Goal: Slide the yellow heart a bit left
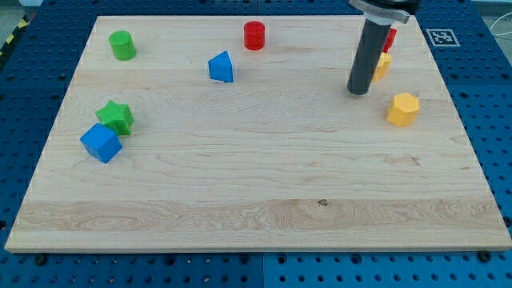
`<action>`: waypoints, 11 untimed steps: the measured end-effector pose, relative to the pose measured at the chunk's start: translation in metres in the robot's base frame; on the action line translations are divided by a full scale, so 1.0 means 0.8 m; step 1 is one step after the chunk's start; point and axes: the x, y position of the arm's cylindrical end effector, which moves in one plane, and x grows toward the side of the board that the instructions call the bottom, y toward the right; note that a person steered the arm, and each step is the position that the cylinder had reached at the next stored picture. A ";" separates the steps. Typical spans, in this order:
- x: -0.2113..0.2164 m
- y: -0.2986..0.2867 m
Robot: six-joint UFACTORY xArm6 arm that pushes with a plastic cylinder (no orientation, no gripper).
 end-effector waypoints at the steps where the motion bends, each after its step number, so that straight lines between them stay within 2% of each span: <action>1: 0.000 0.034; 3: -0.004 0.102; 5: -0.043 0.114; 8: -0.057 0.085; 11: -0.033 0.002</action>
